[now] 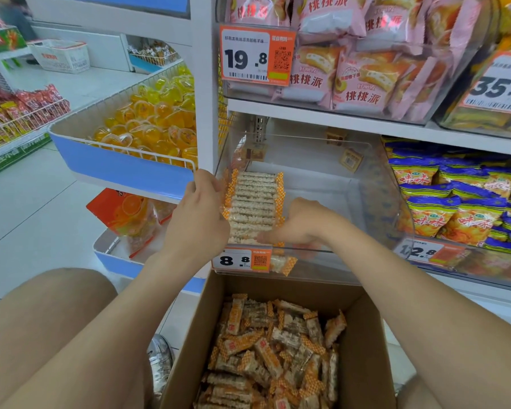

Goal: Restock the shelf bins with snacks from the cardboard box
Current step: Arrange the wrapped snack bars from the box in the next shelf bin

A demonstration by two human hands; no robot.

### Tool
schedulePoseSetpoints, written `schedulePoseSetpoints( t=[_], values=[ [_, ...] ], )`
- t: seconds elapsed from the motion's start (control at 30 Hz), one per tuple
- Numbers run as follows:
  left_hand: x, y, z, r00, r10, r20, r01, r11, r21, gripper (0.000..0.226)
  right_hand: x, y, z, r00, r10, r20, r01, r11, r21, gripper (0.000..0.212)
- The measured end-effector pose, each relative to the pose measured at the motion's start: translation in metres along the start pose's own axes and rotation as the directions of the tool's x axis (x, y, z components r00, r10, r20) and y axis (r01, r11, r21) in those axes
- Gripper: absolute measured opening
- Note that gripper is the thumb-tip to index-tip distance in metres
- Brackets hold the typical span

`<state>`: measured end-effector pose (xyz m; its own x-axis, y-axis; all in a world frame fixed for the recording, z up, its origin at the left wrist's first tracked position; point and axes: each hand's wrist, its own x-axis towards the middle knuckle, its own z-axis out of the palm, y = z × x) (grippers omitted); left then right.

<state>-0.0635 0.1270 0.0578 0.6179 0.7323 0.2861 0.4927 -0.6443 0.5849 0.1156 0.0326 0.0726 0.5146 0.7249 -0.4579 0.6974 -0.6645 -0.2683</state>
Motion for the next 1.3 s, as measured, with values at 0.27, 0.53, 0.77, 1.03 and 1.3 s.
schedulePoseSetpoints(
  t=[0.27,0.53,0.77,1.03,1.3],
  values=[
    [-0.003,0.000,0.001,1.000,-0.001,0.000,0.001,1.000,0.008,0.047,0.001,-0.004,0.010,0.985,0.045,0.166,-0.070,0.987,0.144,0.038],
    [-0.004,0.002,-0.002,0.999,-0.047,-0.016,0.047,0.999,0.019,0.045,0.031,-0.001,0.025,1.000,0.016,-0.015,-0.015,0.999,0.039,0.158],
    [-0.005,0.003,0.000,0.998,-0.040,-0.048,0.041,0.999,0.020,0.049,-0.003,0.002,0.007,0.998,0.035,-0.059,-0.007,0.910,0.414,0.026],
    [-0.009,0.009,0.005,0.998,-0.003,-0.070,0.014,0.989,0.150,0.064,0.005,0.001,0.004,0.991,0.097,-0.090,-0.043,0.879,0.475,0.026],
    [-0.004,0.014,0.008,1.000,0.005,-0.009,-0.003,0.980,0.197,0.071,0.055,-0.009,0.007,0.993,-0.102,-0.056,0.115,0.774,0.623,0.081]
  ],
)
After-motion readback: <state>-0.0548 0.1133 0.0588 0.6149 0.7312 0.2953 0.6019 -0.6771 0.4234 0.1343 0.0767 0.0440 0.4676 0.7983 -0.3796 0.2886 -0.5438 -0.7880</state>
